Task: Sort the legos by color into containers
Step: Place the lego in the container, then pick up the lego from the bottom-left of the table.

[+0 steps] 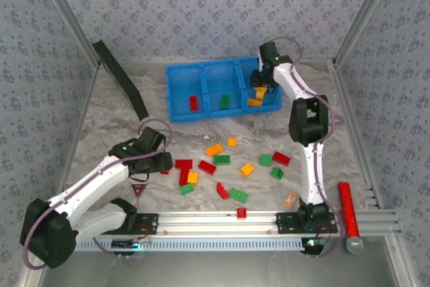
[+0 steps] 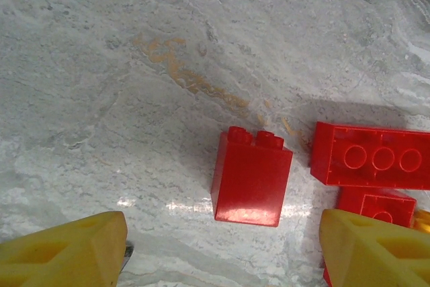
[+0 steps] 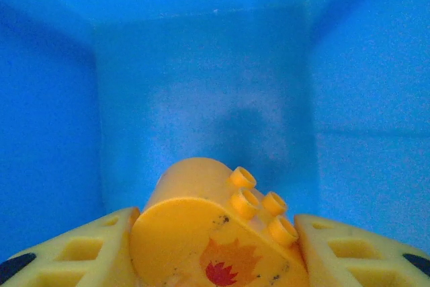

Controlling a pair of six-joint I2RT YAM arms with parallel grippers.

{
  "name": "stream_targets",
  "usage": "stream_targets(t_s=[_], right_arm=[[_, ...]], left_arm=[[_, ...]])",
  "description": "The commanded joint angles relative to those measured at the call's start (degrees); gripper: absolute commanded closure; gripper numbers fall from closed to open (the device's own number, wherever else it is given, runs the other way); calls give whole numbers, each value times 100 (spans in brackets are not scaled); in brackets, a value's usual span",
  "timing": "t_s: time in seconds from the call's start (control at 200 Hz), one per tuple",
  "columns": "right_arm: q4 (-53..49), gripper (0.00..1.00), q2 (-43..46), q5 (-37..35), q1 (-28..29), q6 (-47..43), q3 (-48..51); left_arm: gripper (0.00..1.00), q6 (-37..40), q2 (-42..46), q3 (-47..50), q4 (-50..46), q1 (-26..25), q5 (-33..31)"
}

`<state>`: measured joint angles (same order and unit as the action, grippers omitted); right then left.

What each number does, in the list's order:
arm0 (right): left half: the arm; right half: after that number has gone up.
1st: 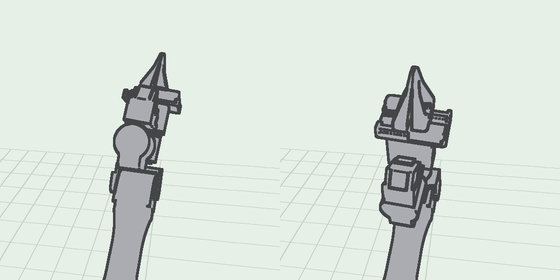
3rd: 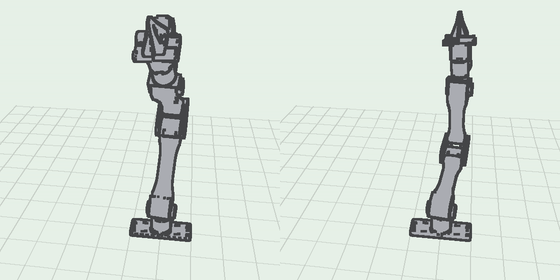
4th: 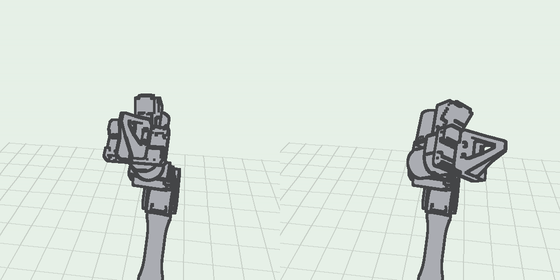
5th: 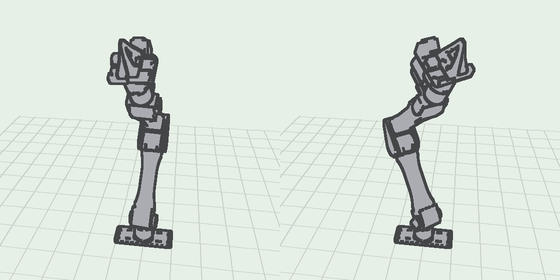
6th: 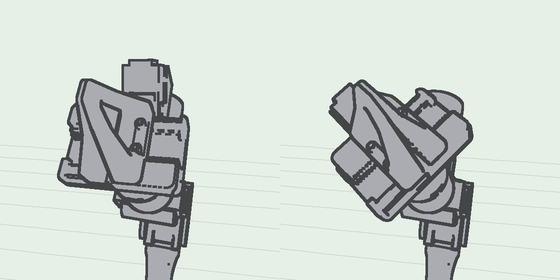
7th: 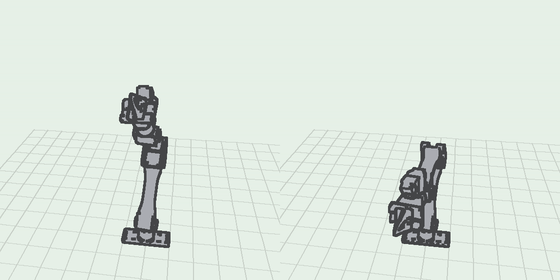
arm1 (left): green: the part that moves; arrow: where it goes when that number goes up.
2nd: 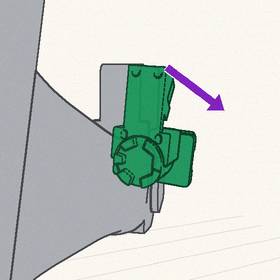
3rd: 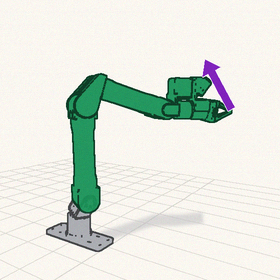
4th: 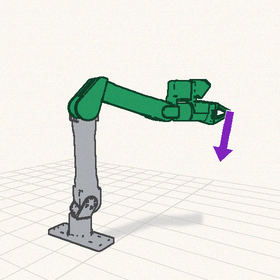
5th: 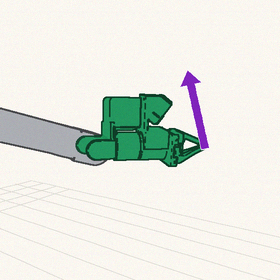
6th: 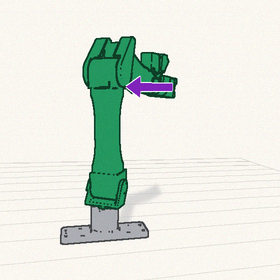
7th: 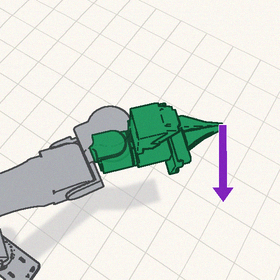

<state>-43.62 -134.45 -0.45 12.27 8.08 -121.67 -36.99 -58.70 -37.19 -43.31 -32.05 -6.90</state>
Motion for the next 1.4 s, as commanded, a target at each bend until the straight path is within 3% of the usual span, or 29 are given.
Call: stream_targets(t_s=[0.0, 0.605, 0.875, 1.204, 1.394], right_arm=[[-146, 57, -86, 141, 51, 28, -173], [-262, 39, 392, 153, 86, -131, -112], [-250, 24, 569, 194, 99, -226, -132], [-394, 23, 916, 131, 143, -254, -59], [-240, 24, 1853, 9, 150, -161, 1018]], left_arm=[[25, -95, -108, 95, 201, -41, 98], [34, -91, -988, 282, 941, -54, 272], [39, -98, -1041, 377, 927, -51, 140], [50, -53, -1298, 438, 1234, -49, 53], [62, 52, -1573, 409, 1515, -45, 64]])
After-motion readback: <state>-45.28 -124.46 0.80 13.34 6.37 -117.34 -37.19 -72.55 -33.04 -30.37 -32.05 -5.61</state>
